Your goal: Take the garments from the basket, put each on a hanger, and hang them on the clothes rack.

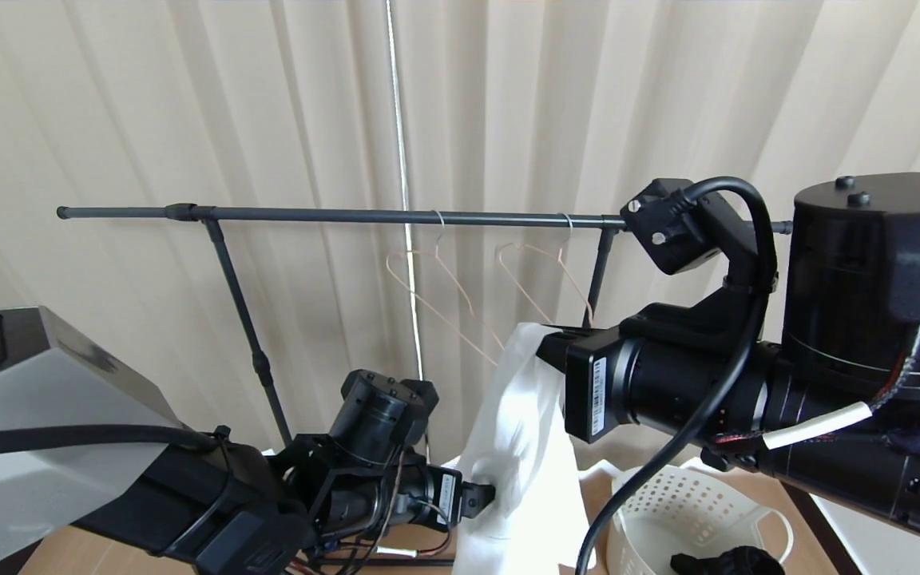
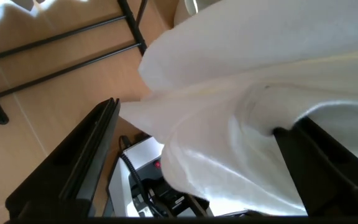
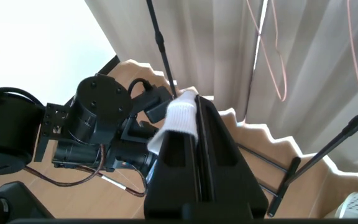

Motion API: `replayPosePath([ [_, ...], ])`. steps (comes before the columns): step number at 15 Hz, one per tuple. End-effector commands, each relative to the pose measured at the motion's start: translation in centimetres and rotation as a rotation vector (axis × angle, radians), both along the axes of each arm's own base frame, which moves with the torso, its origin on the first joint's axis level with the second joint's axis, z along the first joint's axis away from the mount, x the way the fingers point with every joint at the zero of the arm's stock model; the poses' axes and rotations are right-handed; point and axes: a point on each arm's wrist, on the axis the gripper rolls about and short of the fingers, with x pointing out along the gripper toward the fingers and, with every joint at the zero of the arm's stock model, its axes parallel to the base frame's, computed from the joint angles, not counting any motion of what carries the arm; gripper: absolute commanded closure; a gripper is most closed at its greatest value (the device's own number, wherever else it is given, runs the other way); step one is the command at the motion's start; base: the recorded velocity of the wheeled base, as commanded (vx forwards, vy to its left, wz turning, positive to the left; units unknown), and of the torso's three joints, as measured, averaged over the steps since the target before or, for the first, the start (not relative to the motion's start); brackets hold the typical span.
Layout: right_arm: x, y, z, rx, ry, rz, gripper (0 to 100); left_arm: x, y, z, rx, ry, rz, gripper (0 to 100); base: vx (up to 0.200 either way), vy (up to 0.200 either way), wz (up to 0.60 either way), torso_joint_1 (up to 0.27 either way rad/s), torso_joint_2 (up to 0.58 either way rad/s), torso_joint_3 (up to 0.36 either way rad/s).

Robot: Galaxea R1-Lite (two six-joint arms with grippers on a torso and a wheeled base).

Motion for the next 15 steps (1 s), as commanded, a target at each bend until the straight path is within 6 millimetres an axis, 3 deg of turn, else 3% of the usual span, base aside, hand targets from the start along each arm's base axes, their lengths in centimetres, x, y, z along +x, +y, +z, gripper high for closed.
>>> replayPosePath([
  [1,0.3,-0.7,0.4,0.010,-0.010,-0.025,100,-0.1,0.1,0.1,0.001,-0.001,0.002,0,0.000,0.000,0.00,0.000,0.00,0.000],
  [8,0.8,-1.7,0.7,0.007,-0.027,-0.059,100,-0.5,0.5,-0.4,0.034,-0.002,0.025,0,0.000,0.000,0.00,0.000,0.00,0.000],
  [9,1.1,-1.9,0.6,0.004,-0.024,-0.071,100,-0.7,0.6,-0.4,0.037,-0.006,0.029,100,0.000,0.000,0.00,0.000,0.00,0.000],
  [15,2.3,-2.8,0.6,-0.007,-0.029,-0.122,100,-1.7,1.7,1.0,0.011,-0.079,0.059,100,0.000,0.000,0.00,0.000,0.00,0.000],
])
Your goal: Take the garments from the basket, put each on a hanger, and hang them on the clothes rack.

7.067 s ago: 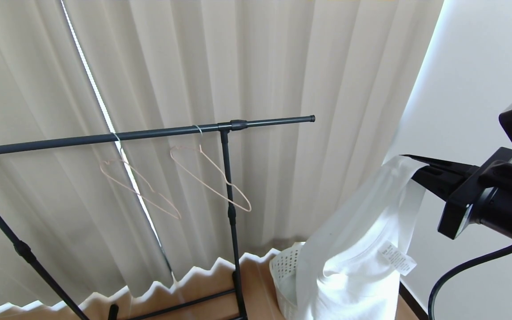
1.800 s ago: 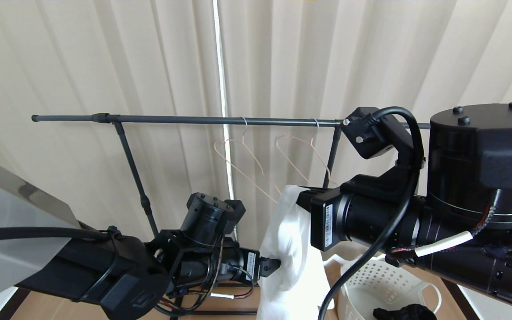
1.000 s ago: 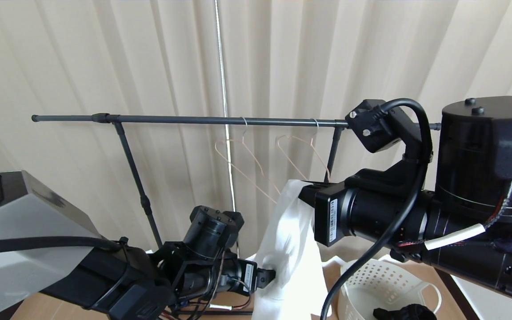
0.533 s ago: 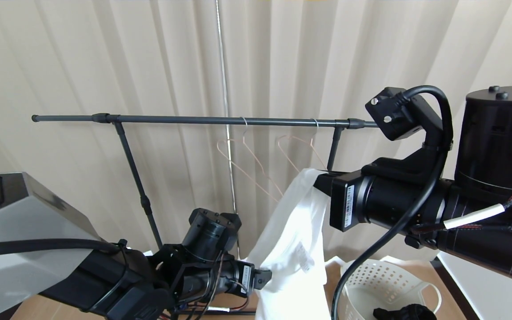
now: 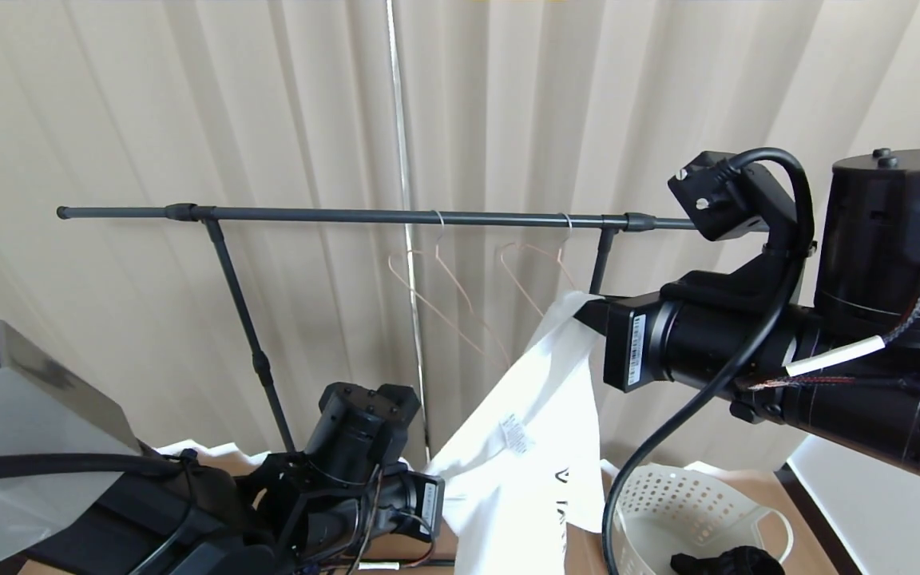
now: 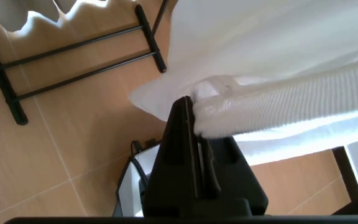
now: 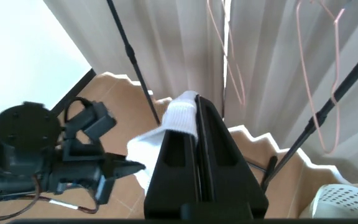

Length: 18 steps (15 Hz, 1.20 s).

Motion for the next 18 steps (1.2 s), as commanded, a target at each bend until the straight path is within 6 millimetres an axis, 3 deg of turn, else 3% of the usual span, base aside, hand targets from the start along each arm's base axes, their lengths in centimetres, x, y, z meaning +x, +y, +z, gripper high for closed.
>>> replayPosePath([
  [1,0.8,-0.6,-0.1,-0.018,-0.006,-0.033,100,-0.5,0.6,1.8,-0.036,-0.042,0.005,100,0.000,0.000,0.00,0.000,0.00,0.000],
  [5,1.4,-1.0,-0.6,-0.065,-0.014,-0.076,100,-0.5,1.5,4.7,-0.079,-0.136,0.007,100,0.000,0.000,0.00,0.000,0.00,0.000],
  [13,3.1,-0.5,-3.5,-0.280,-0.013,-0.230,100,1.5,2.9,9.2,-0.104,-0.320,0.142,100,0.000,0.000,0.00,0.000,0.00,0.000],
  [18,3.7,1.2,-5.4,-0.411,-0.017,-0.284,100,3.0,3.1,11.6,-0.094,-0.420,0.142,100,0.000,0.000,0.00,0.000,0.00,0.000],
])
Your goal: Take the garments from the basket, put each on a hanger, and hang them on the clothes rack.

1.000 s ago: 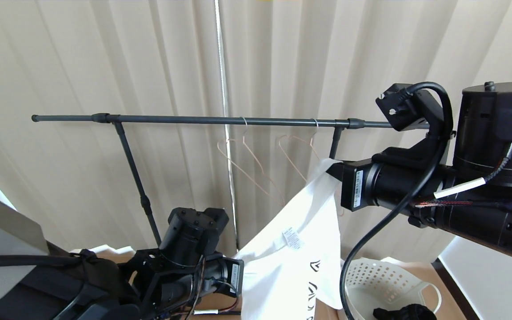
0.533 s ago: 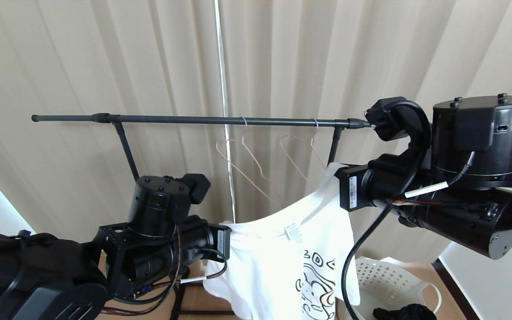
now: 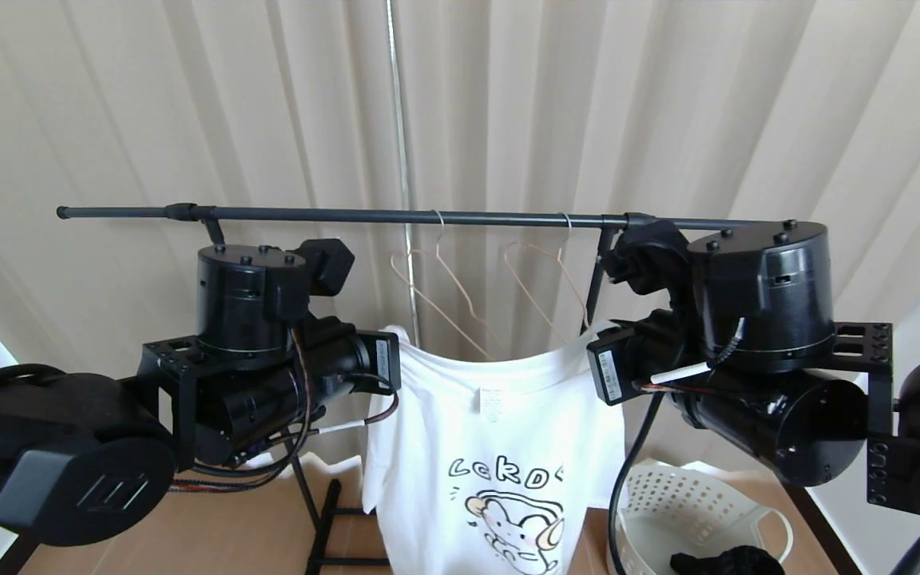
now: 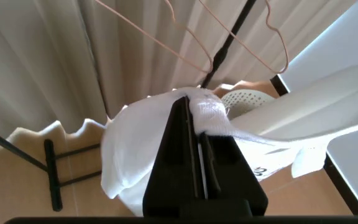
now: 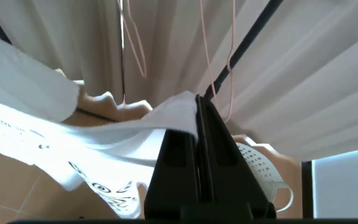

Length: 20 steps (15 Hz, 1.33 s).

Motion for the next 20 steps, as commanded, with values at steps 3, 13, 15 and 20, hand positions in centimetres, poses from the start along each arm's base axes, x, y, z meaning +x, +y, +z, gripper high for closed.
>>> replayPosePath([
  [3,0.5,1.1,0.3,0.014,-0.012,0.009,100,0.6,-0.1,1.3,-0.012,-0.049,0.002,100,0.000,0.000,0.00,0.000,0.00,0.000],
  [13,0.5,0.9,4.1,0.191,-0.096,-0.026,100,0.8,-0.4,5.2,-0.038,-0.188,0.036,100,0.000,0.000,0.00,0.000,0.00,0.000],
  [15,0.4,0.8,3.9,0.180,-0.091,-0.035,100,0.9,-0.4,5.2,-0.039,-0.190,0.036,100,0.000,0.000,0.00,0.000,0.00,0.000],
  [20,-2.8,-0.3,1.6,-0.061,0.011,0.052,100,3.4,-2.3,5.9,-0.076,-0.221,-0.017,100,0.000,0.000,0.00,0.000,0.00,0.000],
])
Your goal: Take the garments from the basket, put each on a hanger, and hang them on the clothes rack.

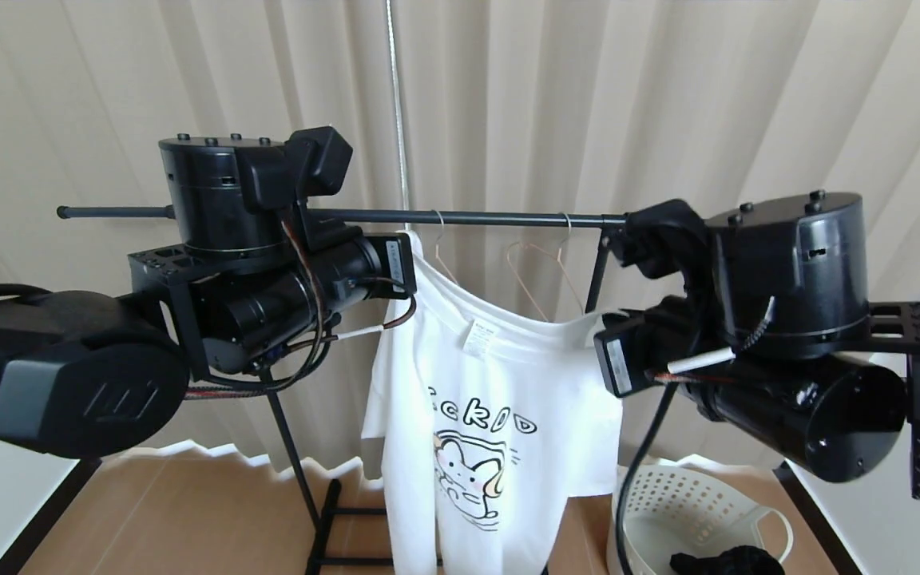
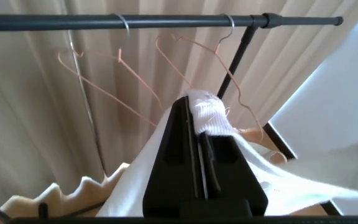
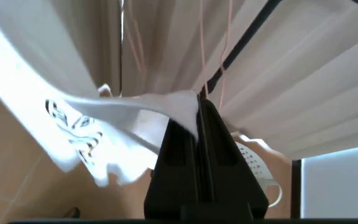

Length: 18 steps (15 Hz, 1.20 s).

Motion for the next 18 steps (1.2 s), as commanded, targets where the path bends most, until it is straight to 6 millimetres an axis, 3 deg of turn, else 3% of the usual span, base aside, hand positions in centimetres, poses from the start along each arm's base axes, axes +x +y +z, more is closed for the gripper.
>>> replayPosePath([
  [1,-2.0,0.1,-0.3,-0.035,0.019,0.068,100,1.6,-1.2,-0.1,-0.010,-0.005,-0.034,100,0.000,0.000,0.00,0.000,0.00,0.000],
  [6,-6.4,3.7,-1.9,-0.054,0.087,0.340,100,2.9,-2.3,-0.3,-0.024,-0.008,-0.203,100,0.000,0.000,0.00,0.000,0.00,0.000],
  [7,-6.4,3.7,-1.9,-0.054,0.087,0.340,100,2.9,-2.3,-0.3,-0.024,-0.008,-0.203,100,0.000,0.000,0.00,0.000,0.00,0.000],
  [10,-9.1,7.6,-3.0,0.064,0.136,0.496,100,2.8,-2.8,1.0,-0.014,-0.068,-0.360,100,0.000,0.000,0.00,0.000,0.00,0.000],
  [14,-9.4,8.6,-2.6,0.180,0.150,0.543,100,2.7,-2.8,0.8,0.033,-0.093,-0.369,100,0.000,0.000,0.00,0.000,0.00,0.000],
  [16,-9.1,8.3,-2.7,0.171,0.150,0.527,100,2.7,-2.6,1.1,0.033,-0.095,-0.363,100,0.000,0.000,0.00,0.000,0.00,0.000],
  [18,-7.6,7.1,-2.6,0.156,0.144,0.473,100,2.6,-2.4,1.2,0.055,-0.052,-0.359,100,0.000,0.000,0.00,0.000,0.00,0.000],
])
